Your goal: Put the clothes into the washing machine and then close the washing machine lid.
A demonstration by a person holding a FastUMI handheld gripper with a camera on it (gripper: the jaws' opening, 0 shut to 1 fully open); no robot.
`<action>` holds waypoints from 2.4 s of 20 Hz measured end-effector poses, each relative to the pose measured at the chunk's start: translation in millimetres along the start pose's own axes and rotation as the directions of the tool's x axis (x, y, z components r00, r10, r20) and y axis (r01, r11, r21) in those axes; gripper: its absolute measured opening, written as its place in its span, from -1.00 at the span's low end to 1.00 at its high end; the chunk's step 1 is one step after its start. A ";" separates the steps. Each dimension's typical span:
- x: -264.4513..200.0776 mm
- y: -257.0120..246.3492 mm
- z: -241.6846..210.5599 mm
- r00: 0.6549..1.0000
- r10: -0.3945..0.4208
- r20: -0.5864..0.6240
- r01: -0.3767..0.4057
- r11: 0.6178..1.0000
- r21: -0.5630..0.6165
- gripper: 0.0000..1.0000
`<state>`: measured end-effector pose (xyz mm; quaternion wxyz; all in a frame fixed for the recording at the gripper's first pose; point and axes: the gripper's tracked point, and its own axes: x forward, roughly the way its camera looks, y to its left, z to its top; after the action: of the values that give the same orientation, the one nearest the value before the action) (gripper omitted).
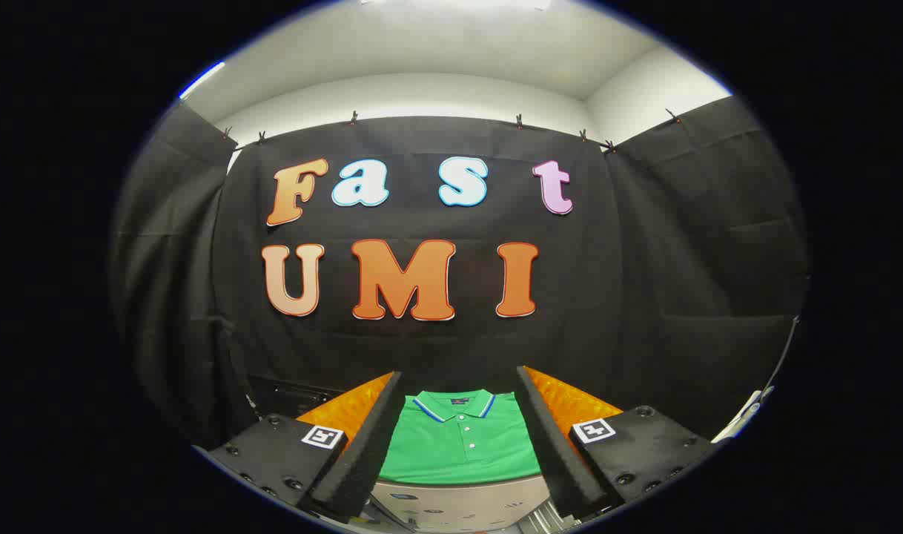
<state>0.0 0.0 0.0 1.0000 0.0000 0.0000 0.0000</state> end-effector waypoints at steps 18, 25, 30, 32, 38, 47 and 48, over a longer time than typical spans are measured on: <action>0.8 -10.8 0.0 1.000 -0.010 -0.003 0.010 1.000 -0.001 0.93; 4.7 -1.1 -2.8 1.000 0.001 -0.010 -0.001 1.000 -0.018 0.93; 8.2 3.9 -1.8 1.000 0.000 -0.010 0.000 1.000 -0.020 0.93; 9.6 4.0 -3.6 1.000 -0.005 -0.012 0.005 1.000 -0.020 0.93; 16.5 9.5 -7.8 1.000 -0.016 -0.021 0.016 1.000 -0.025 0.93; 66.4 3.8 -37.5 0.993 -0.045 -0.106 0.043 0.999 -0.022 0.95; 77.0 3.2 -45.3 0.991 -0.041 -0.125 0.039 0.999 -0.021 0.95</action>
<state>77.0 3.2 -45.3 0.9978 -0.0092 0.0627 -0.0201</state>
